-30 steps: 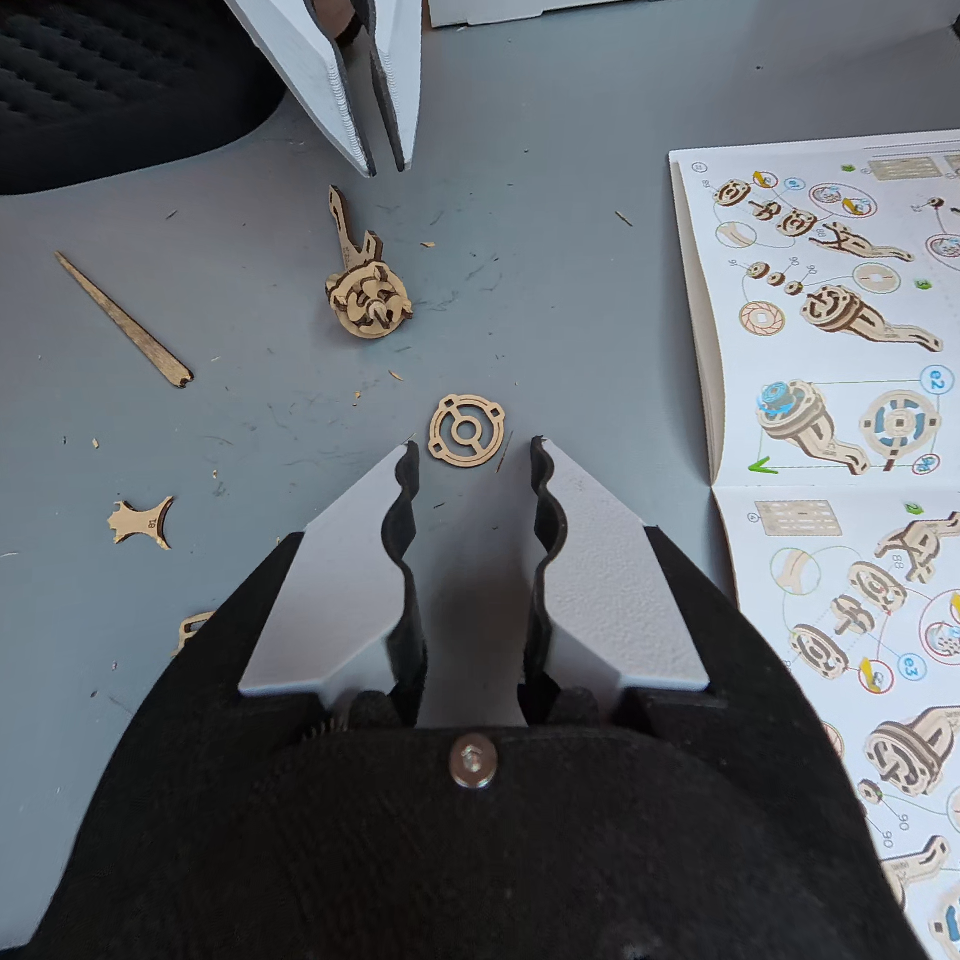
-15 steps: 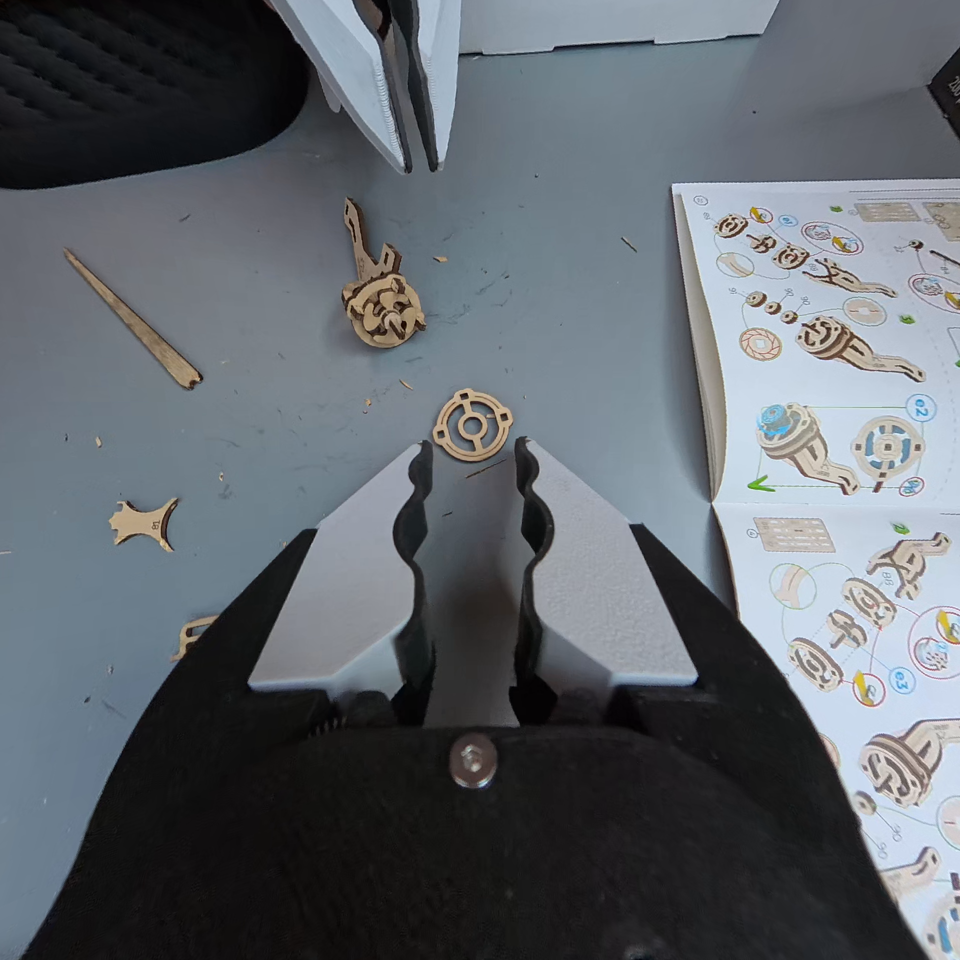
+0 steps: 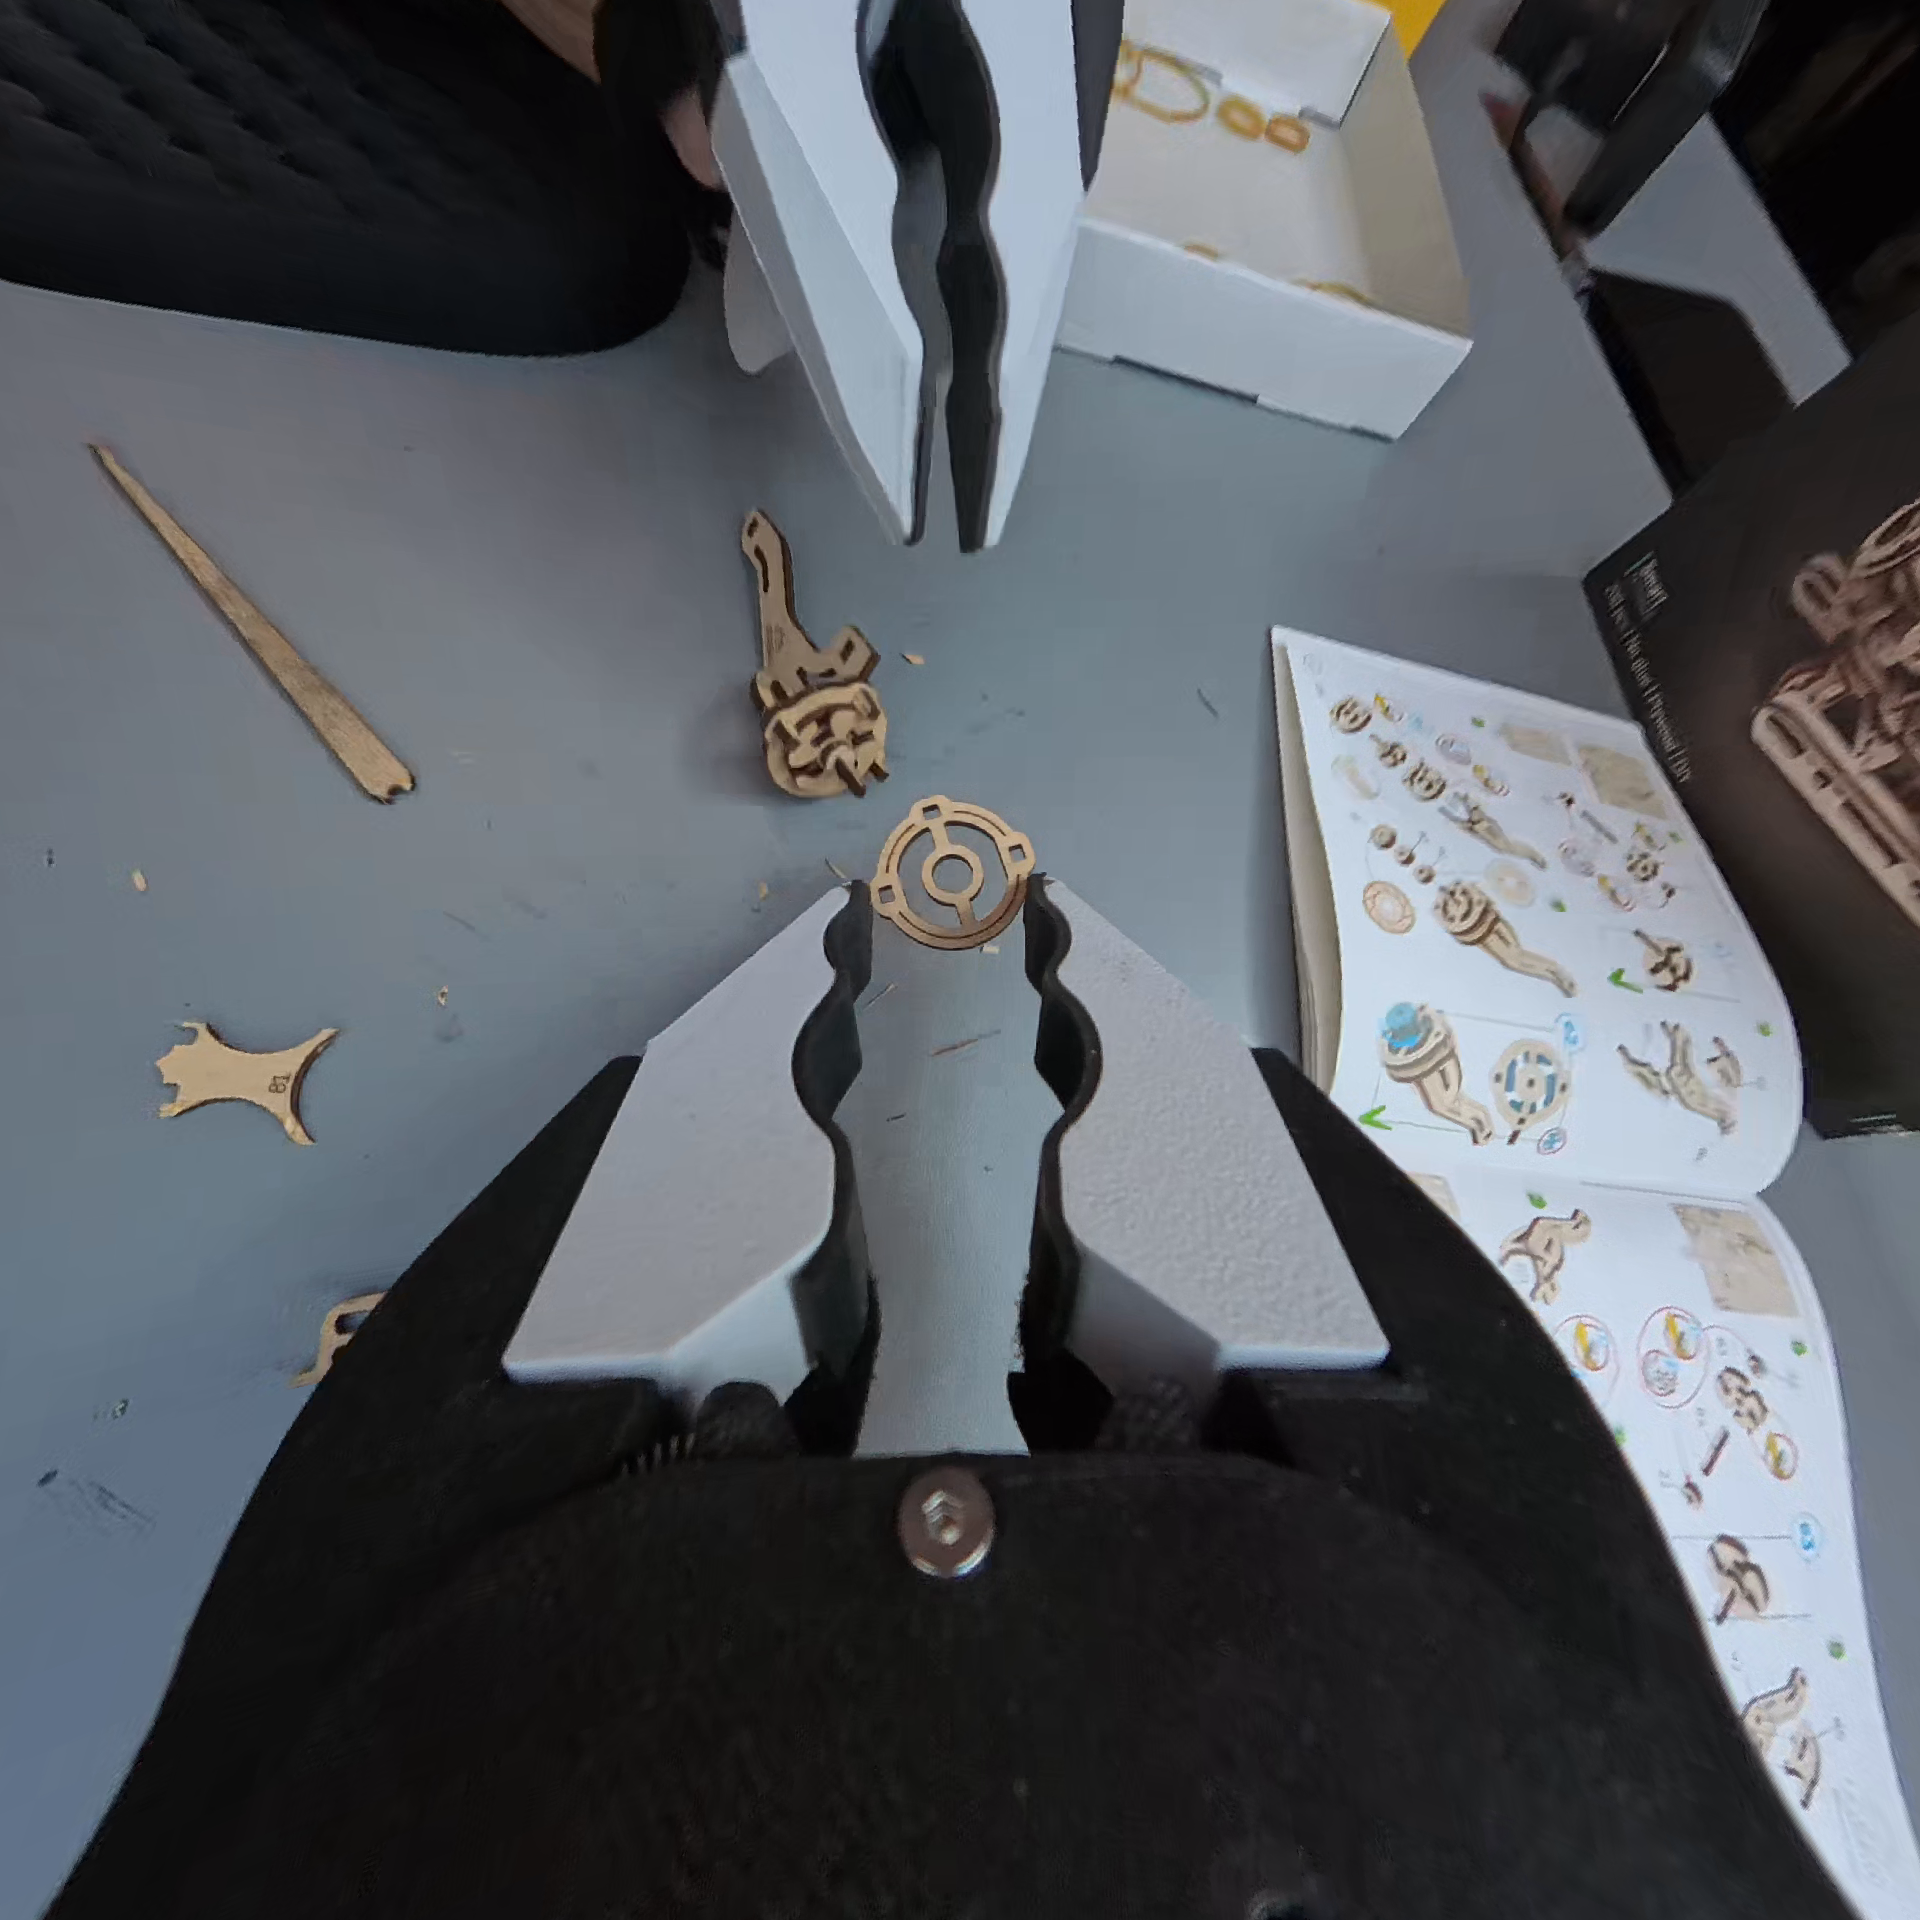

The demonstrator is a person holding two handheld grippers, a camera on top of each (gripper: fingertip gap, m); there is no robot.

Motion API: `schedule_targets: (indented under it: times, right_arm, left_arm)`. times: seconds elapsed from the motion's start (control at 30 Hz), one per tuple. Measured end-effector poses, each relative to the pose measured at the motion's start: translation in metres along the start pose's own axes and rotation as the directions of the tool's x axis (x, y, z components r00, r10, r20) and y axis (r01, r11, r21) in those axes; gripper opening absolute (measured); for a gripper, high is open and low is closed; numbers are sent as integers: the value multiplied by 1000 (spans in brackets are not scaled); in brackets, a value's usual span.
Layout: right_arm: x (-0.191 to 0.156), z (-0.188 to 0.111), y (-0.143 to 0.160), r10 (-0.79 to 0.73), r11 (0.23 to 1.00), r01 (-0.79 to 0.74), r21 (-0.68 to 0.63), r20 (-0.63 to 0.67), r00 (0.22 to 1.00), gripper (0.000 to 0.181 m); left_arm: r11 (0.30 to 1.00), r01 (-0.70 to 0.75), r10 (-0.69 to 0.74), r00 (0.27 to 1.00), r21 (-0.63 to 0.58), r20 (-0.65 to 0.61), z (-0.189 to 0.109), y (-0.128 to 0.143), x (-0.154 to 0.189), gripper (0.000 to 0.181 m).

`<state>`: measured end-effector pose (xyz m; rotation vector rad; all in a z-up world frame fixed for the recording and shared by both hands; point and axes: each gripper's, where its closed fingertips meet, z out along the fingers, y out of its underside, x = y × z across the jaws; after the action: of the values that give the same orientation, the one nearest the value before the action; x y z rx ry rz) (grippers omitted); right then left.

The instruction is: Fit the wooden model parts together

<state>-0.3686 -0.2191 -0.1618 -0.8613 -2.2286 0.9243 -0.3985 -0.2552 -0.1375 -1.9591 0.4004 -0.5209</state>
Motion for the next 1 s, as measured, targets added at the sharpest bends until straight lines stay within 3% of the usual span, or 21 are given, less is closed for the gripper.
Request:
schedule_targets:
  times: [0.03, 0.27, 0.53, 0.7, 0.8, 0.9, 1.0]
  right_arm:
    - [0, -4, -11, -32, 999, 33, 37, -33, 999, 29]
    - [-9, -23, -54, -232, 948, 268, 175, -199, 952, 29]
    - [-8, -27, -57, -224, 939, 266, 218, -196, 955, 29]
    - [-9, -20, -54, -223, 943, 257, 210, -176, 959, 29]
    - [-5, -18, -46, -193, 955, 221, 198, -150, 970, 29]
    - [-4, -19, -43, -121, 962, 139, 235, -89, 989, 29]
    - [-3, -22, -48, -68, 955, 83, 283, -61, 996, 29]
  left_arm:
    - [1000, 25, -25, 1000, 2, -1, 1, -2, 2, 14]
    - [984, 170, -168, 985, 53, -36, 6, -23, 24, 19]
    - [922, 375, -339, 902, 94, -268, 4, -35, 38, 9]
    - [938, 339, -315, 920, 68, -231, 4, -31, 34, 18]
    - [970, 225, -210, 966, 88, -152, -7, -33, 25, 20]
    - [981, 154, -136, 979, 118, -148, -13, -38, 28, 19]
    - [979, 195, -184, 972, 64, -145, -3, -27, 25, 18]
